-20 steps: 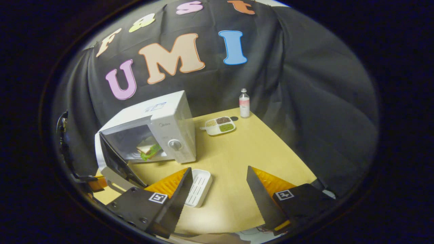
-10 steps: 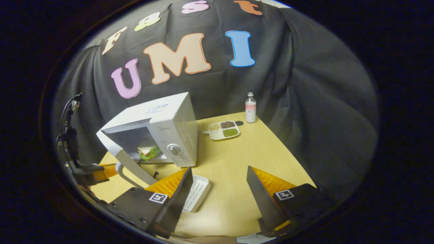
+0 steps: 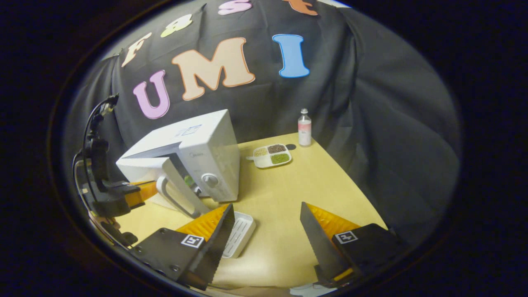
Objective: Open the microwave oven with the left hand, put the food in, and close the microwave oven.
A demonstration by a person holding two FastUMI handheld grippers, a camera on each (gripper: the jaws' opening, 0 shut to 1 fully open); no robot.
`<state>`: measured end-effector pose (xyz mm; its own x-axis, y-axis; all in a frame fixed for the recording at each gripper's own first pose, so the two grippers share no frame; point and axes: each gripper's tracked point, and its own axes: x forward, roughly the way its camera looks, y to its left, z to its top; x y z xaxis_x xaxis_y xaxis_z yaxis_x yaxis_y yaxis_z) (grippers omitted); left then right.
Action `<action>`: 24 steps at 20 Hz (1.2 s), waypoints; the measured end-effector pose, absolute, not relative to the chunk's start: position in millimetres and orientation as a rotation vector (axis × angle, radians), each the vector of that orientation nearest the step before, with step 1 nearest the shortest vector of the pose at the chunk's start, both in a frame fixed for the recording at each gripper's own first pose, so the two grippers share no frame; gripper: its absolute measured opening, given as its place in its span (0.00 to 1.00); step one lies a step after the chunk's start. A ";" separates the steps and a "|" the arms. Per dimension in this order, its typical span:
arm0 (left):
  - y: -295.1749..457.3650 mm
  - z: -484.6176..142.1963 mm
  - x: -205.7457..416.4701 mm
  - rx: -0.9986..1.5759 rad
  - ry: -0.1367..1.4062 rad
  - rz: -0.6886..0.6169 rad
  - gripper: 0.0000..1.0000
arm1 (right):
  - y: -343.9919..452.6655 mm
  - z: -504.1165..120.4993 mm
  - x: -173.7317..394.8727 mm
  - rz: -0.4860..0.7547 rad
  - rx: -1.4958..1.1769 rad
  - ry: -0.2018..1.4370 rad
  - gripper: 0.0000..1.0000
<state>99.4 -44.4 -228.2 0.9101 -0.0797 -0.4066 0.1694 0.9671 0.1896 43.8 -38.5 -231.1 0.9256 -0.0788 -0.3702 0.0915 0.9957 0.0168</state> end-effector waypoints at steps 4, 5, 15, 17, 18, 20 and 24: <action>-47.7 -227.2 119.5 0.149 0.408 -0.121 0.00 | -30.9 -237.8 43.5 -0.071 0.002 0.408 0.99; -46.8 -227.7 123.7 0.148 0.413 -0.118 0.00 | -30.6 -241.5 42.1 -0.070 -0.001 0.422 0.99; -53.1 -236.8 142.8 0.182 0.444 -0.098 0.05 | -33.9 -255.0 47.5 -0.073 0.044 0.480 0.99; -54.4 -235.6 143.6 0.170 0.440 -0.099 0.01 | -34.7 -256.3 48.5 -0.071 0.052 0.487 0.99; -55.1 -235.0 144.1 0.160 0.438 -0.102 0.05 | -34.9 -256.1 49.7 -0.070 0.052 0.487 0.99; -54.8 -235.1 142.6 0.148 0.445 -0.104 0.01 | -33.4 -255.9 50.2 -0.064 0.046 0.490 0.99; -55.1 -236.2 143.4 0.130 0.439 -0.096 0.01 | -32.5 -256.4 52.0 -0.057 0.044 0.494 0.99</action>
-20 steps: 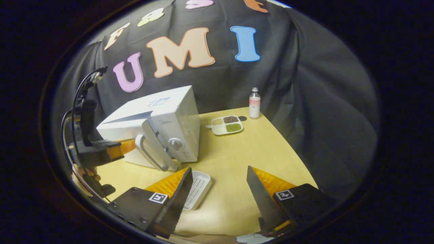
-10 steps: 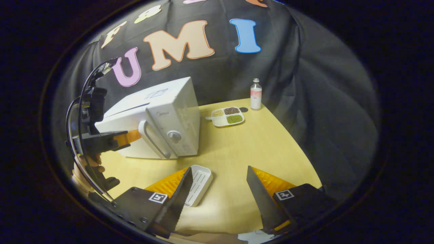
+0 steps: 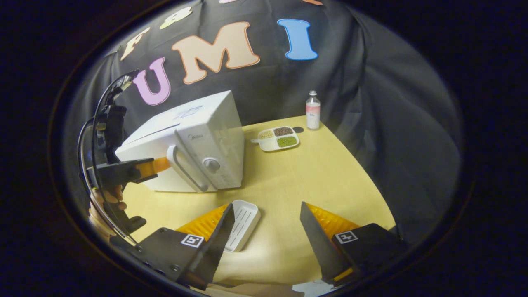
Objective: Open the microwave oven with the left hand, put the food in, and close the microwave oven.
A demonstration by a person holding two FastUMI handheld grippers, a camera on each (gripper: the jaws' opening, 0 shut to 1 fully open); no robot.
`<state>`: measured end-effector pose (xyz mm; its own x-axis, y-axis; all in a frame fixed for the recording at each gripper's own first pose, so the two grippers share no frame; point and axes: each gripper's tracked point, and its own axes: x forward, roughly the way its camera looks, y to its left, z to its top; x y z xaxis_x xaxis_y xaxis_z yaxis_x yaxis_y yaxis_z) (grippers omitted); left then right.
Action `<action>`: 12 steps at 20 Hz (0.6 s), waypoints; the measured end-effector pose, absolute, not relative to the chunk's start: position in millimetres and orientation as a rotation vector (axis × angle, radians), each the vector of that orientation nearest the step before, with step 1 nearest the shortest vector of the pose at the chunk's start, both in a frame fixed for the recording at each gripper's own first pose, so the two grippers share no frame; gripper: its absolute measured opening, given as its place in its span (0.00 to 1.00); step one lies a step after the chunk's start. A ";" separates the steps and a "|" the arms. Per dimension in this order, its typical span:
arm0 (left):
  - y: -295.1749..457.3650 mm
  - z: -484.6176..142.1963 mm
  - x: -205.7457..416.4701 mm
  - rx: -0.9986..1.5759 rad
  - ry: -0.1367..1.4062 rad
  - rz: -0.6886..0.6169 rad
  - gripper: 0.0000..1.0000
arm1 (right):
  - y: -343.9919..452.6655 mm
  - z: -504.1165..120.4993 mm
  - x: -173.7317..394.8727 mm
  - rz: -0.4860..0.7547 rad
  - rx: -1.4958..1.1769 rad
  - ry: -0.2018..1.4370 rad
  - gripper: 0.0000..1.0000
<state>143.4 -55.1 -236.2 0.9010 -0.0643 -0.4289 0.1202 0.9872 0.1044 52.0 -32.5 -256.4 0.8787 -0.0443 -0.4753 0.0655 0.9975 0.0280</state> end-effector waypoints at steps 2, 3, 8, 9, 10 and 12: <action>-55.3 -235.8 143.7 0.112 0.432 -0.095 0.01 | -33.6 -257.0 50.9 -0.060 0.051 0.493 0.99; -55.1 -236.2 143.6 0.112 0.431 -0.096 0.01 | -34.2 -255.6 50.0 -0.062 0.054 0.491 0.99; -57.8 -236.7 153.4 0.111 0.416 -0.098 0.01 | -36.9 -250.2 41.9 -0.069 0.043 0.474 0.99; -57.6 -239.4 151.8 0.110 0.426 -0.100 0.04 | -37.7 -249.9 41.0 -0.072 0.041 0.469 0.99; -57.5 -237.6 151.0 0.113 0.425 -0.107 0.01 | -38.3 -248.8 39.9 -0.075 0.039 0.464 0.99; -55.0 -236.8 148.5 0.131 0.427 -0.107 0.01 | -38.3 -245.5 36.4 -0.077 0.030 0.455 0.99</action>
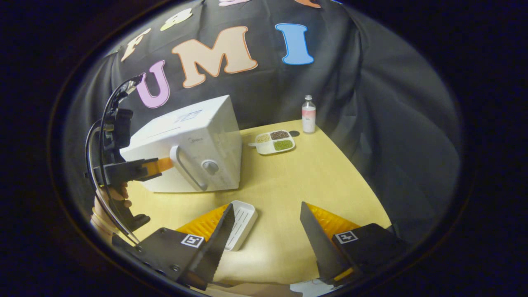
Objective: Open the microwave oven with the left hand, put the food in, and close the microwave oven.
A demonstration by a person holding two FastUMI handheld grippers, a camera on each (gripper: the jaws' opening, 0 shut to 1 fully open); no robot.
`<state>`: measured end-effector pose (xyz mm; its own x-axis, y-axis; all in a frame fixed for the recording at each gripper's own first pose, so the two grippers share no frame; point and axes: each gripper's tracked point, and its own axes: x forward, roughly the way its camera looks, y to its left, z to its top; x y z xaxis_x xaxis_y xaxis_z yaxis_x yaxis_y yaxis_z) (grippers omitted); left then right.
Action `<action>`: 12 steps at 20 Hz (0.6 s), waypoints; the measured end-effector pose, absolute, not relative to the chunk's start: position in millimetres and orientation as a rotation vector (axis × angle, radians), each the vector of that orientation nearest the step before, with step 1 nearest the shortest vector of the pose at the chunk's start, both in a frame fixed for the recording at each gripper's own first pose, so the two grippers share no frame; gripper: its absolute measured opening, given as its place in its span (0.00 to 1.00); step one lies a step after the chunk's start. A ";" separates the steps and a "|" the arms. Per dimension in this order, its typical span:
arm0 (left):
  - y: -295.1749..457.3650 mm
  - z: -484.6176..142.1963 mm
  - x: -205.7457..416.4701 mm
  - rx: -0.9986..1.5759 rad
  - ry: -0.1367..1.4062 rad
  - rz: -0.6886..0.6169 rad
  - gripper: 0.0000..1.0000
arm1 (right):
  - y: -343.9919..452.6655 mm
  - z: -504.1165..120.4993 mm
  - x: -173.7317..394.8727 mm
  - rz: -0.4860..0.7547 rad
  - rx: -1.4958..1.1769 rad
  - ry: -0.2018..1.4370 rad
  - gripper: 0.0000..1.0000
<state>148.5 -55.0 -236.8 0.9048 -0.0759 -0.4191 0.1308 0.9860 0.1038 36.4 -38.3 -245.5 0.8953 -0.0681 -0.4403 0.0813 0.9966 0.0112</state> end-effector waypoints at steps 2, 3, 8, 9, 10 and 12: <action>-50.9 -225.9 145.5 0.157 0.390 -0.104 0.01 | -39.2 -241.2 35.9 -0.078 0.022 0.439 0.99; -49.1 -220.6 139.6 0.161 0.377 -0.107 0.01 | -39.8 -239.2 35.6 -0.078 0.023 0.432 0.99; -19.6 -208.4 94.0 0.133 0.363 -0.064 0.13 | -46.5 -231.2 28.9 -0.111 0.016 0.400 0.99; -11.9 -207.4 82.1 0.121 0.367 -0.052 0.13 | -45.8 -230.9 26.8 -0.112 0.017 0.400 0.99; -7.9 -207.7 71.1 0.105 0.378 -0.051 0.12 | -45.3 -230.3 26.0 -0.114 0.018 0.399 0.89; 0.3 -205.9 52.1 0.090 0.394 -0.046 0.14 | -40.8 -229.9 25.7 -0.108 0.024 0.403 0.99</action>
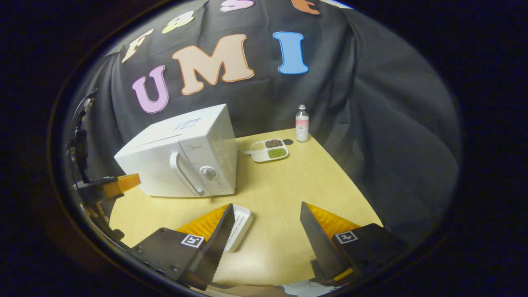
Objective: Open the microwave oven with the left hand, put the food in, and close the microwave oven.
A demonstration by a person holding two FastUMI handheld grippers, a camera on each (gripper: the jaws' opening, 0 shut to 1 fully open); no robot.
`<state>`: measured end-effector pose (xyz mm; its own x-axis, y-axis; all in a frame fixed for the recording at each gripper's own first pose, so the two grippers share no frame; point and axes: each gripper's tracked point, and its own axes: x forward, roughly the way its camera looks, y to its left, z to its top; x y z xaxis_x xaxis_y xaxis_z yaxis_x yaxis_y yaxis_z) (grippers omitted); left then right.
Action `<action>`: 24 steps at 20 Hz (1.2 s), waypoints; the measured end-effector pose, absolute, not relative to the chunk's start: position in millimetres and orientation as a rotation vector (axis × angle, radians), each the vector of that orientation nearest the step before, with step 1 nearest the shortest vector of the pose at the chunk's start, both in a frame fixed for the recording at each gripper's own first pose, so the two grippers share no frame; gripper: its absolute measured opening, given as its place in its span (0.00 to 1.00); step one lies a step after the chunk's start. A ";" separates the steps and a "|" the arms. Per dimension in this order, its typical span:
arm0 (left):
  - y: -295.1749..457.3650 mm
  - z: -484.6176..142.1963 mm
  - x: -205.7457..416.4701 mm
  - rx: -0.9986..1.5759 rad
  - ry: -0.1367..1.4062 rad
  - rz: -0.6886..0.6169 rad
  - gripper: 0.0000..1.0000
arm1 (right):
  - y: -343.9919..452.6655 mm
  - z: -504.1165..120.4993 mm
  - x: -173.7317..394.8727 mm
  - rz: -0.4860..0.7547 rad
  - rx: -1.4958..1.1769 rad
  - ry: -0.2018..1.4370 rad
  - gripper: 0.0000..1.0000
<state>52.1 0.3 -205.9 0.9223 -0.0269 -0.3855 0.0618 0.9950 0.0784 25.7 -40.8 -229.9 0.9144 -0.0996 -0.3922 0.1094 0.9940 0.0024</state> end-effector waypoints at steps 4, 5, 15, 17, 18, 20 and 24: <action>15.9 -182.6 33.9 0.133 0.348 -0.019 0.28 | -27.3 -209.2 32.9 -0.070 0.008 0.371 0.99; 17.1 -175.1 30.3 0.126 0.338 -0.012 0.31 | -21.8 -200.0 35.4 -0.053 -0.006 0.348 0.99; 21.6 -78.1 2.1 0.062 0.146 0.064 0.97 | 17.3 -77.5 28.2 0.067 -0.105 0.134 0.89; 25.3 -64.8 1.4 0.099 0.116 0.075 0.97 | 19.8 -65.0 25.6 0.084 -0.107 0.111 0.89; 24.9 -63.0 0.5 0.117 0.114 0.074 0.96 | 19.3 -62.1 24.6 0.088 -0.103 0.108 0.89; 24.7 -58.1 0.8 0.117 0.103 0.076 0.97 | 15.0 -60.4 21.2 0.093 -0.096 0.112 0.89; 27.1 -75.2 -1.5 0.087 0.147 0.083 0.97 | 2.7 -69.9 22.6 0.101 -0.103 0.131 0.89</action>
<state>-1.5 27.1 -75.2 0.9858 0.0889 -0.1426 -0.0761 0.9928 0.0930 22.6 2.7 -69.9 0.9863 0.0939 -0.1357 -0.1074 0.9896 -0.0961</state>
